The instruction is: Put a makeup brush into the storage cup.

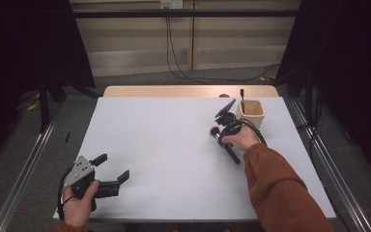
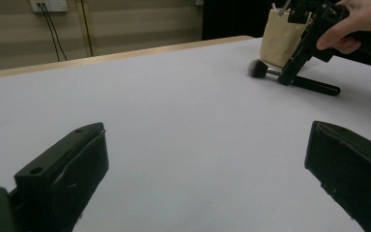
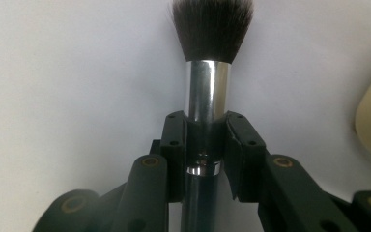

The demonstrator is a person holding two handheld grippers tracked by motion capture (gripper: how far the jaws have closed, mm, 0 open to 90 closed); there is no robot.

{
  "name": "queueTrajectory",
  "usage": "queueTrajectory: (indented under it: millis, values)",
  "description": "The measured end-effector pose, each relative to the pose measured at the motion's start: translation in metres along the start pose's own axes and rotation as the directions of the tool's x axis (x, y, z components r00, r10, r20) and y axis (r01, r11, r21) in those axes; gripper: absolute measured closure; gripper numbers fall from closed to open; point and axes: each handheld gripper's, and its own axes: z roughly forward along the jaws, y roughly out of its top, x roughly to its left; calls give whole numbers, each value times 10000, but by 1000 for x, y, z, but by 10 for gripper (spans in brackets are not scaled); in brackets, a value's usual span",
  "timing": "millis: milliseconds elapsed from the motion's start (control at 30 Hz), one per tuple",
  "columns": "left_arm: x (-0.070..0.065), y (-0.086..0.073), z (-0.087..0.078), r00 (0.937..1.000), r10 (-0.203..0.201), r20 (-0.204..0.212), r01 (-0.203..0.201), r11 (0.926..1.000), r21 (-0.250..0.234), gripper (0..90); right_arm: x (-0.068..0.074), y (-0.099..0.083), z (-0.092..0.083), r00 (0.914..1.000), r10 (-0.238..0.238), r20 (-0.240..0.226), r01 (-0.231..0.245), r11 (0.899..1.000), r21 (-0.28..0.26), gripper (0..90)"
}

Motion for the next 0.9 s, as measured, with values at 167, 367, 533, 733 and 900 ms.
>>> queueTrajectory:
  millis: [167,367,533,733,900]
  values:
    - [0,0,0,10000,-16,21,16,10000,-6,18,4,-1,-3,9997,-229,-130,228,9997,-101,727]
    - [0,0,0,10000,17,0,-17,10000,-7,18,4,-5,-12,9983,-509,-270,497,9979,-421,727]
    - [0,0,0,10000,11,-12,-11,10000,-5,18,3,-9,-20,9970,-688,-362,654,9940,-872,727]
    - [0,0,0,10000,-9,-20,9,10000,-3,18,0,-14,-28,9949,-779,-638,669,9849,-1596,727]
    - [0,0,1,10000,47,-2,-47,10000,16,18,-2,-21,-32,9939,-808,-752,615,9709,-2314,727]
